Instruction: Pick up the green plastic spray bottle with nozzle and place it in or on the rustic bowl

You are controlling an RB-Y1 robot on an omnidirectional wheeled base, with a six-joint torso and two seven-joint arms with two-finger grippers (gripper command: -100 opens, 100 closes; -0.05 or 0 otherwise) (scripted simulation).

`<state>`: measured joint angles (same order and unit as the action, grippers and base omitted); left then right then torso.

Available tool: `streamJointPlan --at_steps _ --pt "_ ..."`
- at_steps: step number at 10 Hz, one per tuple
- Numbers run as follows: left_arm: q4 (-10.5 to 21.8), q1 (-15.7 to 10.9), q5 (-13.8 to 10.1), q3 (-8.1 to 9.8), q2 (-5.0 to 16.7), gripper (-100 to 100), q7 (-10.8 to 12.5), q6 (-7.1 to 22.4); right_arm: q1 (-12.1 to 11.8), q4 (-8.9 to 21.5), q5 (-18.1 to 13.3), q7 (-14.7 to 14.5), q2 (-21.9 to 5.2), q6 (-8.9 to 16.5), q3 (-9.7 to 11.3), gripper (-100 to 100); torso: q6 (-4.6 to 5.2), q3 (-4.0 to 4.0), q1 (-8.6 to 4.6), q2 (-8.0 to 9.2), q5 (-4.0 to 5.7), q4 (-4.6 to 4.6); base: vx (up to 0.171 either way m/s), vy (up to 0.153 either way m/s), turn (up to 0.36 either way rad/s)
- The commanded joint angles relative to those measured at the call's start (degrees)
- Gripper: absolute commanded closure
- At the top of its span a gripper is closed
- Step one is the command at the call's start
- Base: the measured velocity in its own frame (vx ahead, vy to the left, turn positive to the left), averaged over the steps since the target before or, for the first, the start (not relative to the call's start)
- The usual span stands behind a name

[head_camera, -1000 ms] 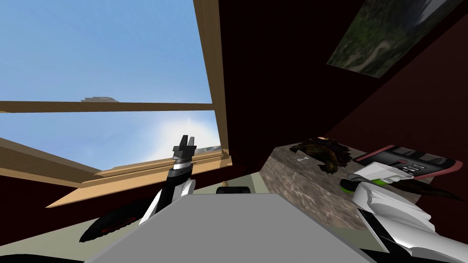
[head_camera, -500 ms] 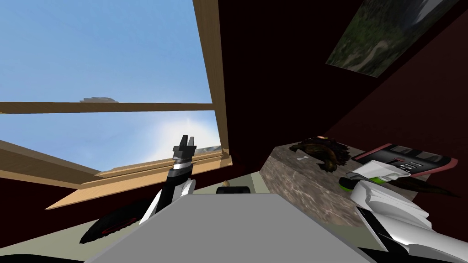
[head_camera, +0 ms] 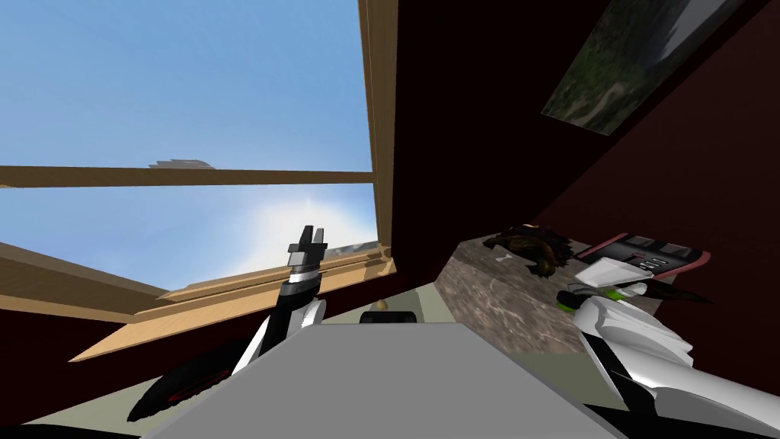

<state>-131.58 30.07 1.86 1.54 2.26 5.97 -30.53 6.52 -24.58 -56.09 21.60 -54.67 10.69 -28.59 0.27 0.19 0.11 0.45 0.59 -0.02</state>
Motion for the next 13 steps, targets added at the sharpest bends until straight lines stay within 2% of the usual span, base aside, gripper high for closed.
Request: streamJointPlan --at_steps 1,4,6,9,10,13 --pt "0.0 0.0 0.0 0.00 0.0 0 0.0 0.0 0.8 1.4 -1.5 1.8 -0.5 0.4 -1.7 100 0.00 0.00 0.00 0.00 0.00 0.00 -0.105 0.023 -0.214" --pt "0.0 0.0 0.0 0.02 0.0 0 0.0 0.0 0.7 1.6 -2.5 2.4 -1.0 0.8 -2.3 100 0.00 -0.02 -0.86 -0.10 0.09 0.04 -0.023 -0.092 -0.052" --pt "0.0 0.0 0.0 0.01 0.0 0 0.0 0.0 0.3 1.6 -2.9 2.8 -1.6 1.4 -2.8 100 -0.06 -0.16 -0.83 -0.32 0.17 -0.02 0.022 -0.082 -0.010" --pt "0.0 0.0 0.0 0.03 0.0 0 0.0 0.0 -0.2 1.4 -4.2 3.2 -2.2 1.9 -3.1 100 0.04 -0.25 -1.48 -0.51 0.11 -0.03 0.052 -0.192 -0.008" --pt "0.0 0.0 0.0 0.02 0.0 0 0.0 0.0 -0.2 1.5 -7.4 6.4 -2.2 1.9 -3.1 100 0.00 -0.27 -1.42 -0.54 0.19 -0.05 0.033 -0.070 0.005" --pt "0.0 0.0 0.0 0.01 0.0 0 0.0 0.0 -0.2 1.4 -4.8 4.5 -2.2 1.9 -3.1 100 0.00 -0.18 -0.51 -0.36 0.04 -0.03 -0.003 0.018 -0.004"
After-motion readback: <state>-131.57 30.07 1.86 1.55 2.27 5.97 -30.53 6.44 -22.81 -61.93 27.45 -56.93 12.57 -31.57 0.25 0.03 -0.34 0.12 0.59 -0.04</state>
